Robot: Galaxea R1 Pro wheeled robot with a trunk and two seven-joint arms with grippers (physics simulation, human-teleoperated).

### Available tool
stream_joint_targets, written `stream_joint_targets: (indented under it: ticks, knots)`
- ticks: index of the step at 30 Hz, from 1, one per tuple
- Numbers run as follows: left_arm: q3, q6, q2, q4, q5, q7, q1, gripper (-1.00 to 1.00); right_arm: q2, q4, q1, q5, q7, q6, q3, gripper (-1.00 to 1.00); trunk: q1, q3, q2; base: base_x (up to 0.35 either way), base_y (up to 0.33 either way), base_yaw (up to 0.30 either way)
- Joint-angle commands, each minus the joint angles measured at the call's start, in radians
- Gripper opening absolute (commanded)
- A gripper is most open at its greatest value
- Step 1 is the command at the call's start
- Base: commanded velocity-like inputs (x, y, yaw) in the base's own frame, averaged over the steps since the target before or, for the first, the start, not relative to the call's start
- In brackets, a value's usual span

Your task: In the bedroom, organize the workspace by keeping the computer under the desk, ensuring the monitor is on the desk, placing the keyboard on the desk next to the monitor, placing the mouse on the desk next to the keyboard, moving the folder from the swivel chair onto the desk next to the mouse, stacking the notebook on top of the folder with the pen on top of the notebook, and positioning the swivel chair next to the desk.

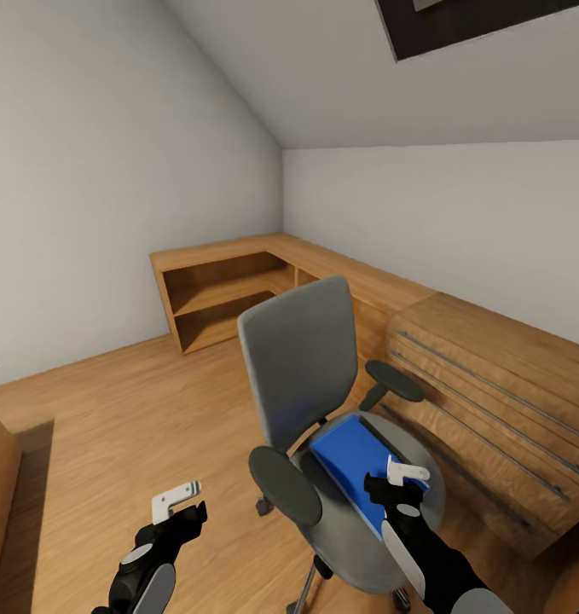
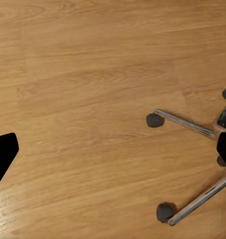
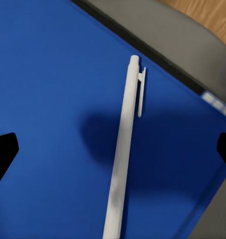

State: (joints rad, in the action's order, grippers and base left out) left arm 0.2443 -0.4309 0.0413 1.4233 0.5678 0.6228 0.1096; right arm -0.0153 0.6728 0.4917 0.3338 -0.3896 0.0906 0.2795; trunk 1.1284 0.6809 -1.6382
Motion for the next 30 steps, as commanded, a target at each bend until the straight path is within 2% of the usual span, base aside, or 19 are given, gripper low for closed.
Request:
stream_joint_targets:
  ticks: [1,4,9,14,17,23,30]
  knots:
    - [0.003,-0.002,0.001,0.004,0.007,0.009,0.001,1.0,-0.002,0.002,0.001,0.005,-0.009,0.006,0.008,1.0,0.004,0.004,-0.008,0.0,0.0,0.0]
    - [0.003,-0.002,0.001,0.006,0.007,0.009,0.001,1.0,-0.002,0.002,0.001,0.005,-0.009,0.006,0.009,1.0,0.015,0.014,-0.029,0.0,0.0,0.0]
    - [0.004,-0.002,0.0,0.006,0.007,0.01,0.001,1.0,-0.002,0.002,0.001,0.005,-0.009,0.006,0.009,1.0,0.015,0.014,-0.029,0.0,0.0,0.0]
    - [0.004,-0.002,0.0,0.006,0.007,0.011,0.001,1.0,-0.002,0.002,0.001,0.005,-0.009,0.006,0.008,1.0,0.035,0.029,-0.064,0.0,0.0,0.0]
    - [0.004,-0.002,0.001,0.006,0.007,0.011,0.001,1.0,-0.002,0.002,0.001,0.007,-0.004,0.008,0.007,1.0,0.035,0.029,-0.064,0.0,0.0,0.0]
    - [0.004,-0.003,0.0,0.006,0.007,0.011,0.001,1.0,-0.003,0.0,0.001,0.011,0.062,0.01,0.001,1.0,0.035,0.029,-0.064,0.0,0.0,0.0]
    - [0.004,-0.003,0.0,0.006,0.007,0.011,0.001,1.0,-0.003,-0.001,0.001,0.012,0.076,0.011,-0.002,1.0,0.035,0.029,-0.064,0.0,0.0,0.0]
